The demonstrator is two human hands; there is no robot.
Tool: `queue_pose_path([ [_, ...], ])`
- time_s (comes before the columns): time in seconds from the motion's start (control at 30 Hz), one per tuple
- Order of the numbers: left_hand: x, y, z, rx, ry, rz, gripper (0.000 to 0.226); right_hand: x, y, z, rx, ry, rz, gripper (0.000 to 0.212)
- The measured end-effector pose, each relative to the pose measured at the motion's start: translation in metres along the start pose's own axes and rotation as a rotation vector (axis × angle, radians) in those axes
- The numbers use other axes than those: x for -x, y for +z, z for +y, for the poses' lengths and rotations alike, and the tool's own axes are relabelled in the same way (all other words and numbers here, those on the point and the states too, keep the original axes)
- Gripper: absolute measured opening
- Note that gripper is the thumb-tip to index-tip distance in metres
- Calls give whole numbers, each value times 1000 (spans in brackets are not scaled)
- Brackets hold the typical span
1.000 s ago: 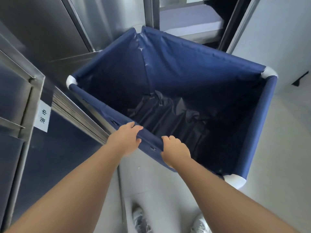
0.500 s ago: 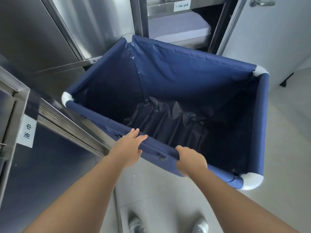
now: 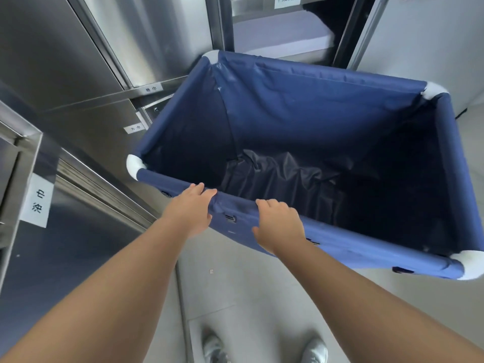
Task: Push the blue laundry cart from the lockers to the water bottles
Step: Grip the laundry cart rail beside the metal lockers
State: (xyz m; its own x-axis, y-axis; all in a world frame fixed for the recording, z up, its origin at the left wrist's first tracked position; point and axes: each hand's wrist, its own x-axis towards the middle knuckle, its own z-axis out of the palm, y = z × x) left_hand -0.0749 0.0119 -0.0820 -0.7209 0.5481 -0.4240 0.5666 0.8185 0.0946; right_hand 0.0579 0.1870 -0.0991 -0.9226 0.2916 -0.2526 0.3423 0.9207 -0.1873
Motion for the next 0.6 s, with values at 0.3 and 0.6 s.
queue_pose_path([
  [0.3,-10,5,19,-220,-41,104,63,-2,13,27,34,50,68,49],
  [0.6,-13,-9,49,-279,69,98,45,-5,5,19,-23,-10,34,55],
])
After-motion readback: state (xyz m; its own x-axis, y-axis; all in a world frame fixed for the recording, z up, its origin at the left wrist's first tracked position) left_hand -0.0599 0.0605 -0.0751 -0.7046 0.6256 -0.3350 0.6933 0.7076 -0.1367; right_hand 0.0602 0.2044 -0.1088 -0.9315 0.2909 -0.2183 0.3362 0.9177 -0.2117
